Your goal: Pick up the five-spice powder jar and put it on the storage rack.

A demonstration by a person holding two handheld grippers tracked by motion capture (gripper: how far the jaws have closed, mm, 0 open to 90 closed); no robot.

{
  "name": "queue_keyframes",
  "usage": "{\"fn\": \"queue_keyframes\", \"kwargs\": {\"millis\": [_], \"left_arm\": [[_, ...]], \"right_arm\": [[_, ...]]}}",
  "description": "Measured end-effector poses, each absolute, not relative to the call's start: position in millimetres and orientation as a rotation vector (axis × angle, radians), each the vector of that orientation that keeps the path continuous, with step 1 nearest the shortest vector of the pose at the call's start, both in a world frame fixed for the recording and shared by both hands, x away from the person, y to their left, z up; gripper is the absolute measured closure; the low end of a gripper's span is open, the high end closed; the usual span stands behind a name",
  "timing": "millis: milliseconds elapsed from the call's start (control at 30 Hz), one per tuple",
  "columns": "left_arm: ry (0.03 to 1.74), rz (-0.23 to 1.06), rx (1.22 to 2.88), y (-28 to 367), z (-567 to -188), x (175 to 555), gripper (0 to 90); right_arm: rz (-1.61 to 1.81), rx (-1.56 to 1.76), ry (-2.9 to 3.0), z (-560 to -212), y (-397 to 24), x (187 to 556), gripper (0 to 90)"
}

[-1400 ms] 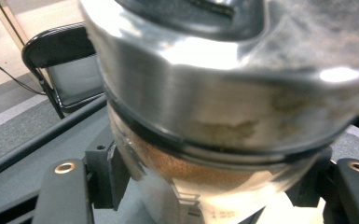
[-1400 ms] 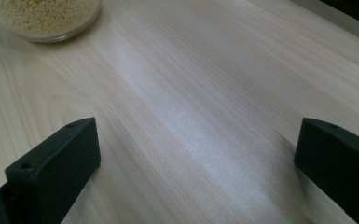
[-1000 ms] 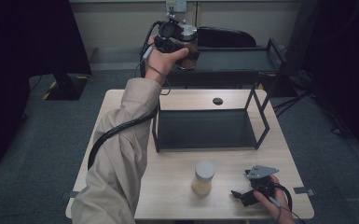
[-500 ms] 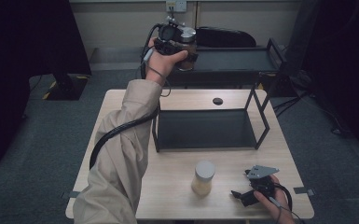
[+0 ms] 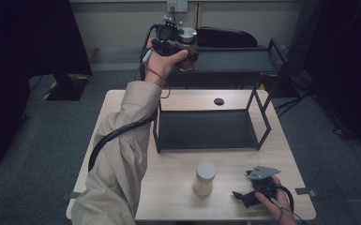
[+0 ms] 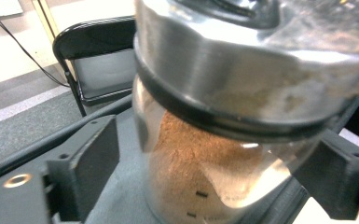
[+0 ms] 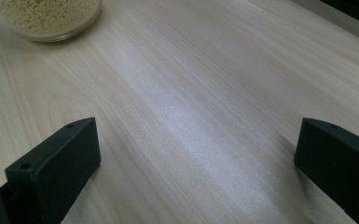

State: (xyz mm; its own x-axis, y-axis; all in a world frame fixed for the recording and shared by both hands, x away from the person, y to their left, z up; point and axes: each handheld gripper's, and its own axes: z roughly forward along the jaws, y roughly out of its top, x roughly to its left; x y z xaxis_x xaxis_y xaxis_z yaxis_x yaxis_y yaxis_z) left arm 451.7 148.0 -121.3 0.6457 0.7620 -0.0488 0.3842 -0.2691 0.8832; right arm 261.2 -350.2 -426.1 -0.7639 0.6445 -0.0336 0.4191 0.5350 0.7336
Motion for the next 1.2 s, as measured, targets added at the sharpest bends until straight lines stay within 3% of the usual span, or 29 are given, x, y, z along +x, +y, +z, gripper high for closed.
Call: {"fn": "queue_keyframes", "kwargs": {"millis": [433, 1200], "left_arm": [[0.882, 0.492, 1.852, 157.5, -119.5, 425.6, 1.1], [0.778, 0.423, 1.840, 186.4, -163.8, 376.7, 0.9]], "right_arm": [[1.065, 0.883, 2.475, -426.2, -350.2, 261.2, 0.0], [1.066, 0.883, 2.474, -426.4, -350.1, 261.0, 0.0]]}}
